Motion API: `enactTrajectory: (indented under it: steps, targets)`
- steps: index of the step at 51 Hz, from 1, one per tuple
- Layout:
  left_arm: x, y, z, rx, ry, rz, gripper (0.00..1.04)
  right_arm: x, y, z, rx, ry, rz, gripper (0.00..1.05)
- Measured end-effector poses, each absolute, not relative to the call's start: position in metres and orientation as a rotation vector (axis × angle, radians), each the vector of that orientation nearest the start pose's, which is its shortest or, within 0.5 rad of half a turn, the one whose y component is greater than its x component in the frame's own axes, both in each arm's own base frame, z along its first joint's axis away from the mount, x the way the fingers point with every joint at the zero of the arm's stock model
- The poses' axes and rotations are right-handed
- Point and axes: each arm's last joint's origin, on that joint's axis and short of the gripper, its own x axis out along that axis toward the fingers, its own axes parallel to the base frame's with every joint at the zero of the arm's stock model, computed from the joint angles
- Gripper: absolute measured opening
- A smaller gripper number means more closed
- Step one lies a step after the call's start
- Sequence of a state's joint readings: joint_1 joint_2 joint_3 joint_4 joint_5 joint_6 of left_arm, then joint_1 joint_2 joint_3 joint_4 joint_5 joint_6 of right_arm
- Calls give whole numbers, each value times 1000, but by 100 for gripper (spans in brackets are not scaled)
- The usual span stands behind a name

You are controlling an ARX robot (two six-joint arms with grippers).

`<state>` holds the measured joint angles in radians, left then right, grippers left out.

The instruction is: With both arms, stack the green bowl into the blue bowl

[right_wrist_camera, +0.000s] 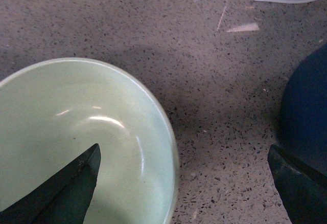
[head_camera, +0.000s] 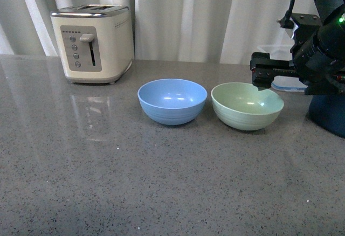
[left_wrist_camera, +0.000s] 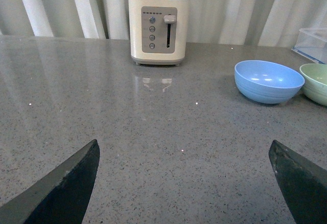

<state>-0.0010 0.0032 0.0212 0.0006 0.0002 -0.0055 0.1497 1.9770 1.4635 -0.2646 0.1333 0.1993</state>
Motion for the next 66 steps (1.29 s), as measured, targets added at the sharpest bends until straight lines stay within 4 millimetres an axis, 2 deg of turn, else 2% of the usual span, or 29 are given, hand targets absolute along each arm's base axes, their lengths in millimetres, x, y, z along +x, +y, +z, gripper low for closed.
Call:
enactTrajectory:
  steps: [8, 15, 23, 36, 38, 49, 56, 60, 66]
  targets:
    - [97, 0, 171, -6, -18, -1, 98, 435, 60, 200, 73, 794, -79, 92]
    - [97, 0, 171, -5, -18, -1, 98, 437, 61, 195, 71, 809, -82, 70]
    - [97, 0, 171, -5, -18, -1, 98, 438, 60, 187, 66, 832, -97, 38]
    - [97, 0, 171, -6, -18, -1, 98, 438, 59, 187, 73, 830, -101, 5]
    - [97, 0, 171, -5, -18, -1, 98, 437, 59, 193, 80, 818, -95, 1]
    - [97, 0, 171, -6, -18, -1, 98, 425, 62, 235, 70, 729, -67, 1]
    - [97, 0, 171, -5, -18, -1, 98, 419, 72, 266, 77, 660, -21, 1]
    - [97, 0, 171, -5, -18, -1, 98, 416, 84, 289, 88, 601, 30, 1]
    - [97, 0, 171, -5, -18, -1, 98, 412, 108, 312, 101, 542, 114, 1]
